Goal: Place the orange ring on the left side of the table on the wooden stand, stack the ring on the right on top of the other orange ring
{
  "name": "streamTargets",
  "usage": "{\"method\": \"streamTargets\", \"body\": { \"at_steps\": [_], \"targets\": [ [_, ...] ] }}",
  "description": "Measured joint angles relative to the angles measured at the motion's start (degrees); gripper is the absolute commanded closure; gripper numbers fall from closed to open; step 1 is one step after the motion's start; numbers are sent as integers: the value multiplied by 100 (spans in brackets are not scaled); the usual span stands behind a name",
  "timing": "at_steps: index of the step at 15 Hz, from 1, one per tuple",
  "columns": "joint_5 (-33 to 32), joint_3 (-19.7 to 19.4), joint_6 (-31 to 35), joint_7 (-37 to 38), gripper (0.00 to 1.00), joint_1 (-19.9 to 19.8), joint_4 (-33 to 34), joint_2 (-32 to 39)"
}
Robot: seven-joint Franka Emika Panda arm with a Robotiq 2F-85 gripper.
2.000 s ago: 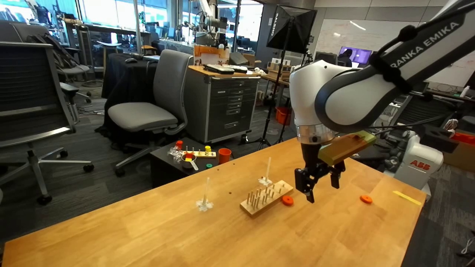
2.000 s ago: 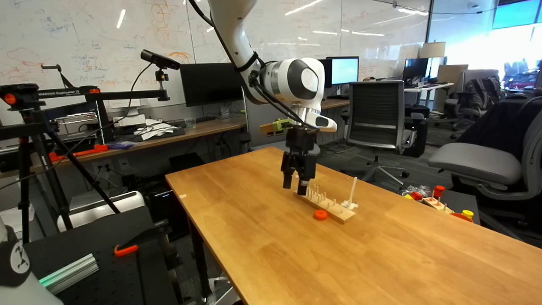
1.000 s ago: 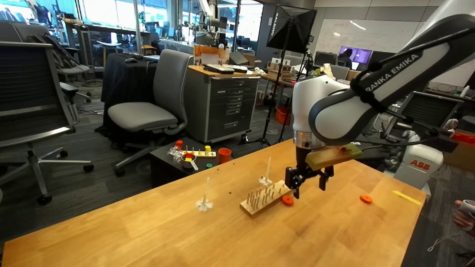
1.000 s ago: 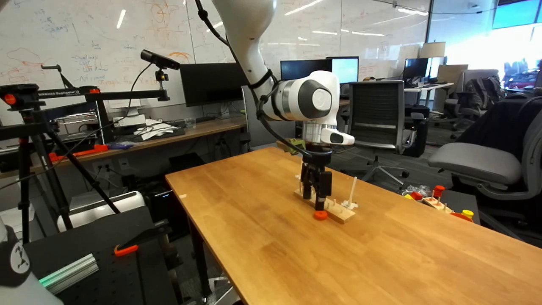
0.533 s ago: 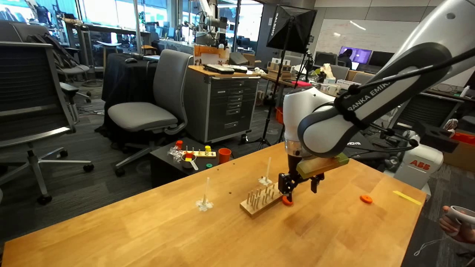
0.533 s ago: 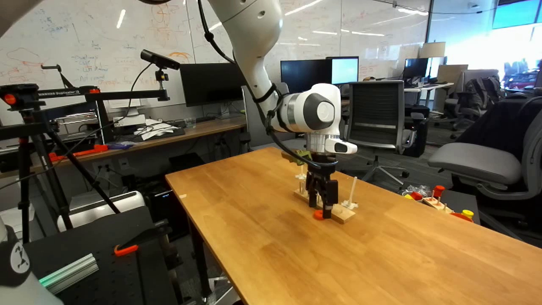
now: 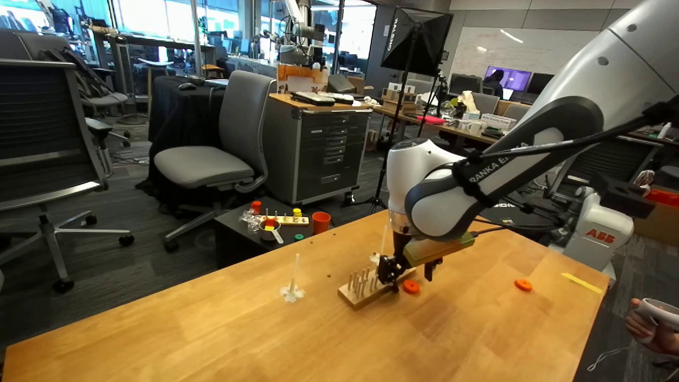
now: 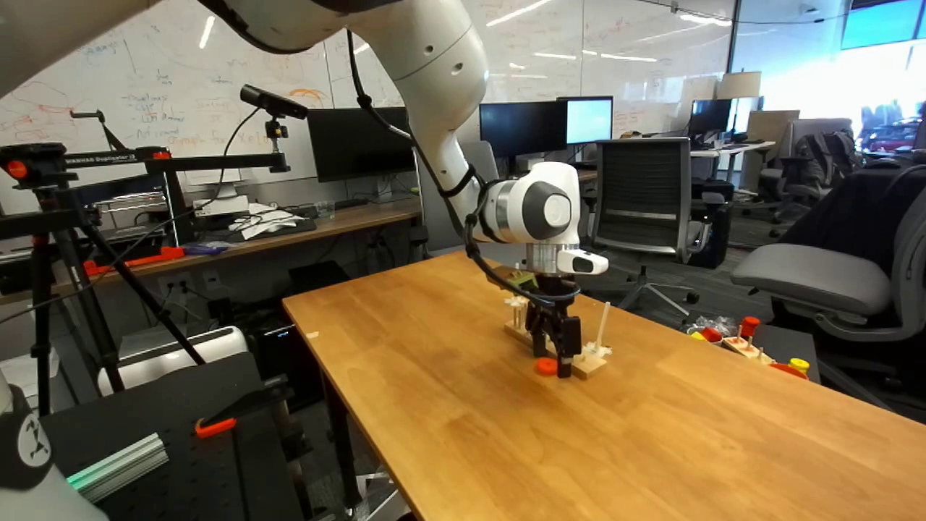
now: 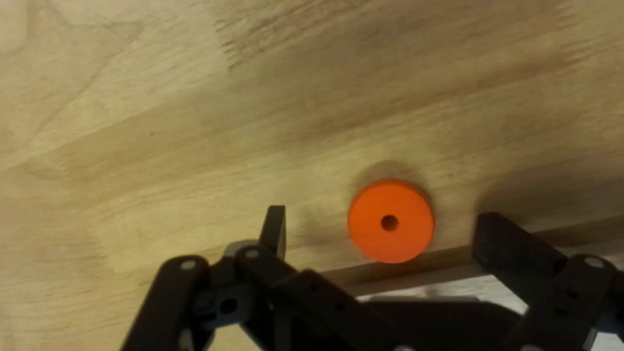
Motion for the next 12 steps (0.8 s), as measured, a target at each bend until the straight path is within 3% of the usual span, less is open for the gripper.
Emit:
{"method": "streamTargets", "body": {
  "at_steps": [1, 2, 3, 8, 9, 11, 12],
  "targets": [
    [0, 0, 0, 0, 0, 19, 78, 53],
    [1, 0, 0, 0, 25, 36, 149, 102],
    [1, 0, 0, 0, 26, 51, 211, 143],
    [35, 0, -53, 0, 63, 85, 419, 245],
    [38, 0, -92, 0, 21, 75, 439, 242],
    [94, 1, -162, -3, 25, 40, 468, 233],
    [164, 1, -179, -5, 19, 27, 475, 233]
  ]
}}
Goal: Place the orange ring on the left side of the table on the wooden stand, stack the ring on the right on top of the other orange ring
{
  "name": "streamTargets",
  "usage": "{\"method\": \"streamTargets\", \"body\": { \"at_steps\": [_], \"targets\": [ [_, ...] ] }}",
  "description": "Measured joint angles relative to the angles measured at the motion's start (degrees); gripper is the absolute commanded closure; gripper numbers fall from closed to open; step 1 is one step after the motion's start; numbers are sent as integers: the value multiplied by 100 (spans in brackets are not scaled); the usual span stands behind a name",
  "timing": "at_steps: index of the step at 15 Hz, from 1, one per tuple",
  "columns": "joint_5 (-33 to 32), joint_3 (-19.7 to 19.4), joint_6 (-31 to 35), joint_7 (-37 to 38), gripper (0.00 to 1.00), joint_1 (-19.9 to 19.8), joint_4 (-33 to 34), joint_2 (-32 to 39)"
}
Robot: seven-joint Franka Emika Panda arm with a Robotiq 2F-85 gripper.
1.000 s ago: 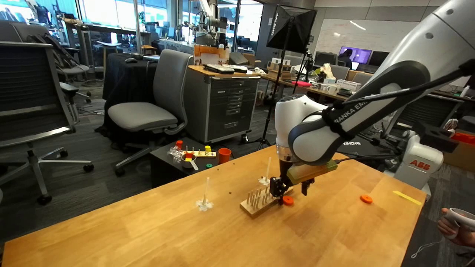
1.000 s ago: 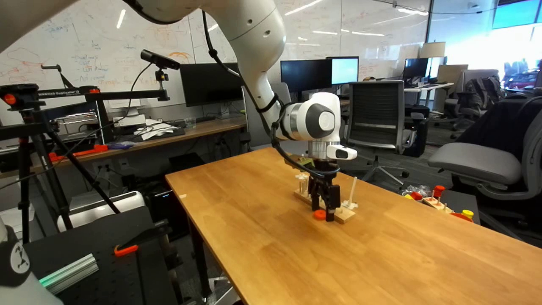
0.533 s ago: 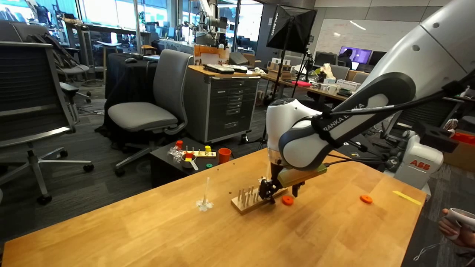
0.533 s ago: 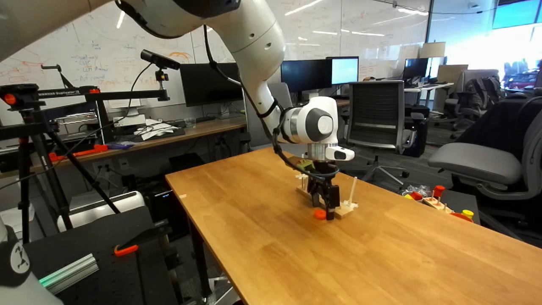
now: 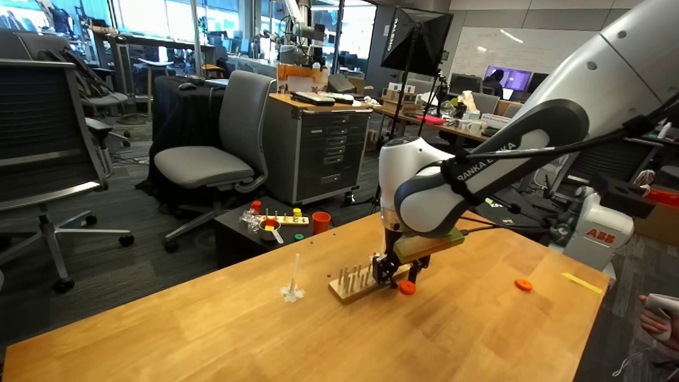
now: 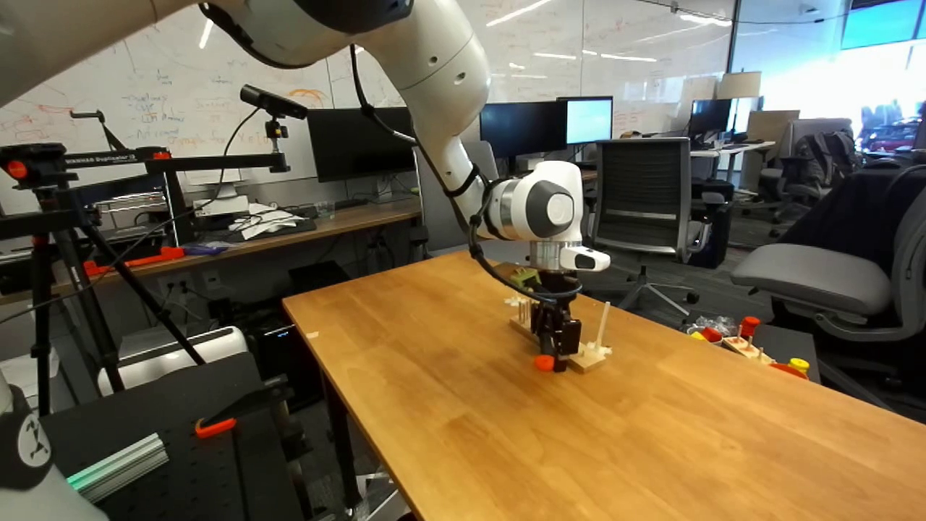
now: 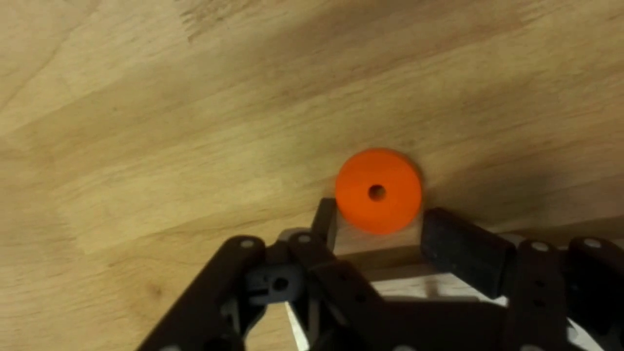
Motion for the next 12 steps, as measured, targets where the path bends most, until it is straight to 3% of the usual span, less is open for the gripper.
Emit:
{"method": "streamTargets", "body": {
  "at_steps": [2, 3, 12],
  "targets": [
    [120, 2, -31, -2, 4, -17, 1, -1],
    [178, 5, -59, -6, 1, -25, 0, -1],
    [752, 158, -158, -102, 0, -157, -83, -139]
  ]
}}
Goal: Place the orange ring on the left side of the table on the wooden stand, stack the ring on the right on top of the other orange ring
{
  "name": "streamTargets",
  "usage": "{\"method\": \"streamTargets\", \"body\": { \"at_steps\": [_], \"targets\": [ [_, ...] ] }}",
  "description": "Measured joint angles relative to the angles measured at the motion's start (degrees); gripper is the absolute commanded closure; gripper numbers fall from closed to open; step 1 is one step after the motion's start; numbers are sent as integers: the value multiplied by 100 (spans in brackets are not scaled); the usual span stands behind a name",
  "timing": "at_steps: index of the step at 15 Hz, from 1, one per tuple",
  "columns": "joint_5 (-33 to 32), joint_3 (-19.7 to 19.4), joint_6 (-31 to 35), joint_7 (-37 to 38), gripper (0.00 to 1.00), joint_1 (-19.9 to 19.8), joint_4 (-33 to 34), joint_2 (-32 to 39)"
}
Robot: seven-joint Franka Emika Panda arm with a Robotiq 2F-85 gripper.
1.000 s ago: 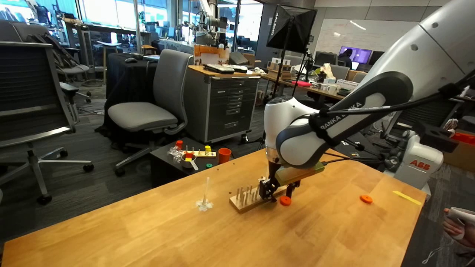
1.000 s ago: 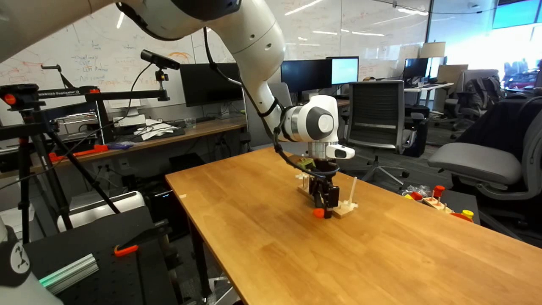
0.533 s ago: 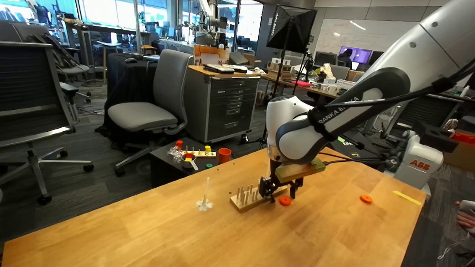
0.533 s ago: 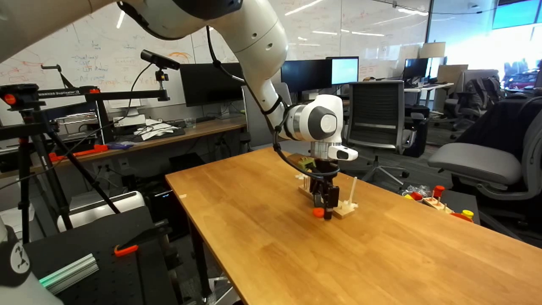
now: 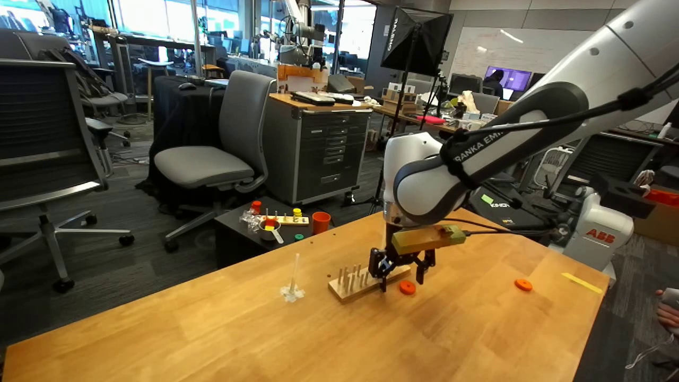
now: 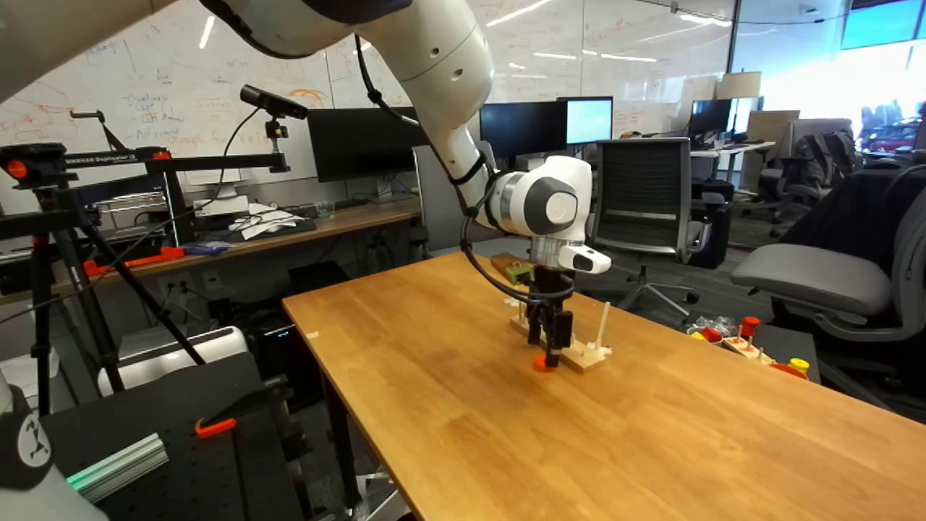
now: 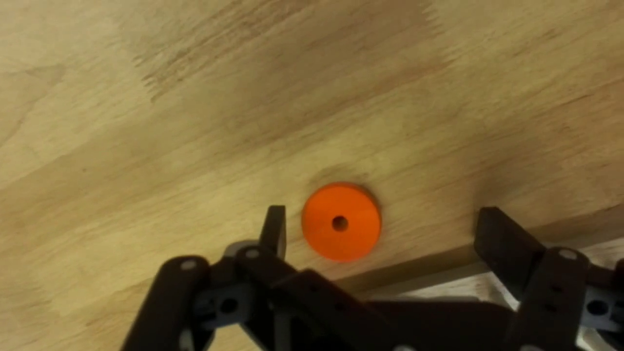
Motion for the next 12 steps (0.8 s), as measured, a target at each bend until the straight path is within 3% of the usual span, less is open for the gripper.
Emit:
{"method": "streamTargets", "body": {
  "at_steps": [12],
  "targets": [
    [43, 1, 9, -117, 2, -100, -88, -2]
  ]
}}
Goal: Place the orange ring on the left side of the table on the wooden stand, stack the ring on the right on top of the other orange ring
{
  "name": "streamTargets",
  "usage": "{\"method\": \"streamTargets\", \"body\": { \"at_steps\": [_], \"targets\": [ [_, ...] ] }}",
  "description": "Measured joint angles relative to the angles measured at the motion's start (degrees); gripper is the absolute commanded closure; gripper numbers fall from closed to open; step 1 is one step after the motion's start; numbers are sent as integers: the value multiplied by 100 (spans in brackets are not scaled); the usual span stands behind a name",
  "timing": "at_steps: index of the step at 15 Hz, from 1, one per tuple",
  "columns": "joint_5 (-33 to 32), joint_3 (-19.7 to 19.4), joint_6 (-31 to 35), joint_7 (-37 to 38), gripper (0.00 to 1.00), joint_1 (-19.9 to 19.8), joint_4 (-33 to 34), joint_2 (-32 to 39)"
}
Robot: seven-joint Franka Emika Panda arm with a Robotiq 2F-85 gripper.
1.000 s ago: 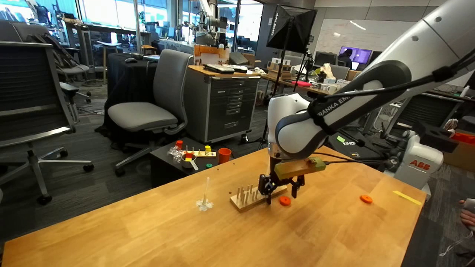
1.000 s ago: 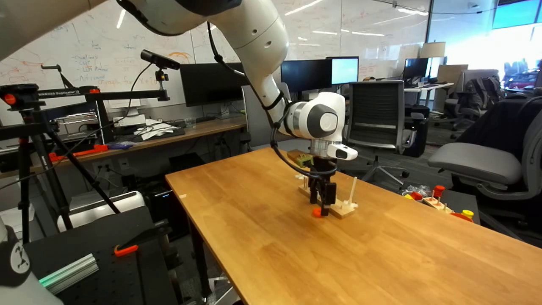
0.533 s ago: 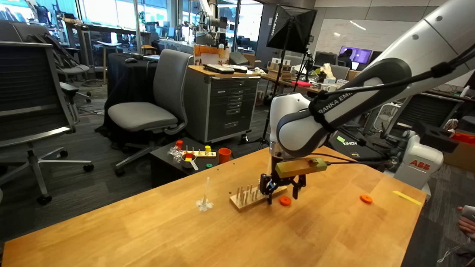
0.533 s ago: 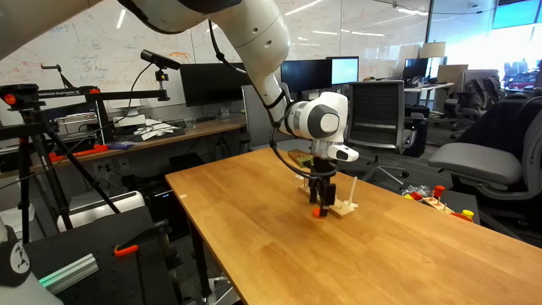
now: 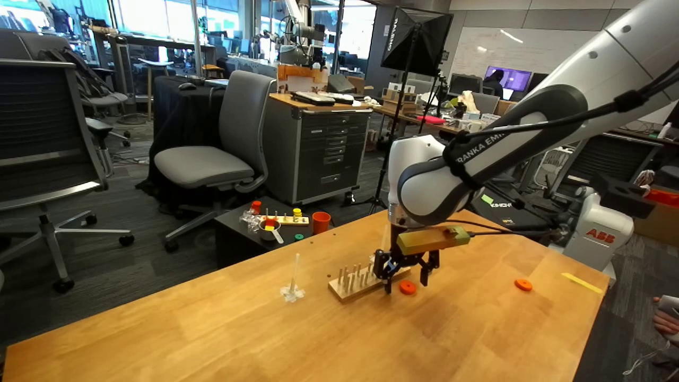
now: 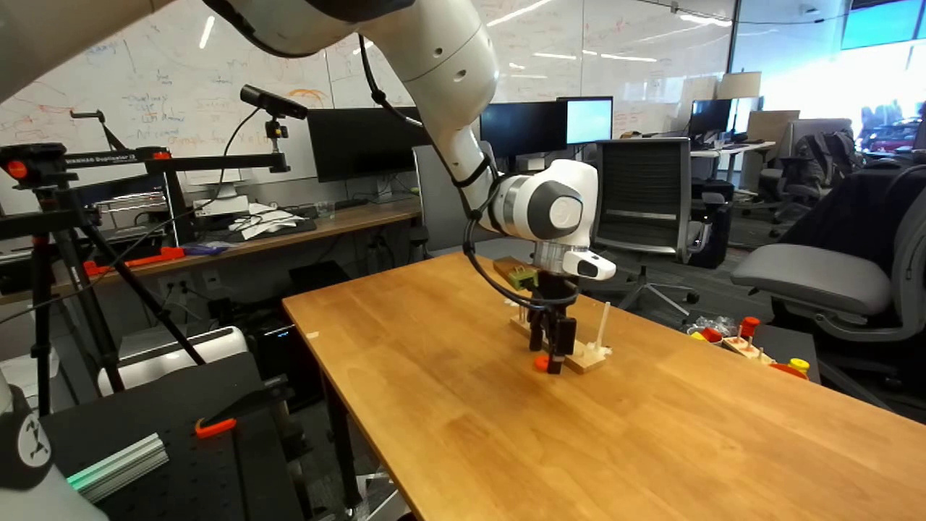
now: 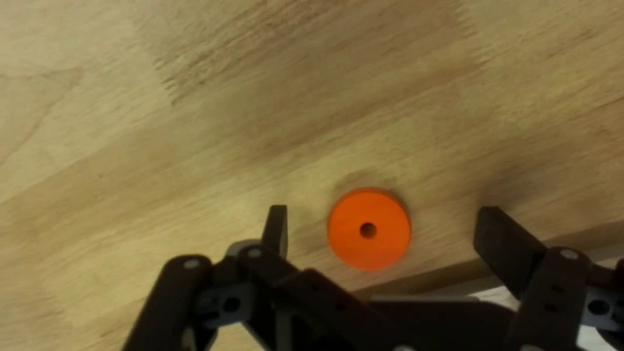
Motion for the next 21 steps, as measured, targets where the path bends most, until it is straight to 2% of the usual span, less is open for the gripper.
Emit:
{"method": "streamTargets", "body": {
  "at_steps": [7, 8, 9, 16, 17, 21],
  "targets": [
    [230, 11, 7, -141, 0, -132, -30, -3],
    [264, 16, 11, -182, 25, -159, -40, -7],
    [296, 20, 16, -230, 26, -185, -52, -11],
    [447, 139, 104, -538, 80, -324, -102, -99],
    [465, 164, 121, -576, 83, -344, -122, -126],
    [569, 208, 146, -739, 83, -456, -250, -192]
  ]
}}
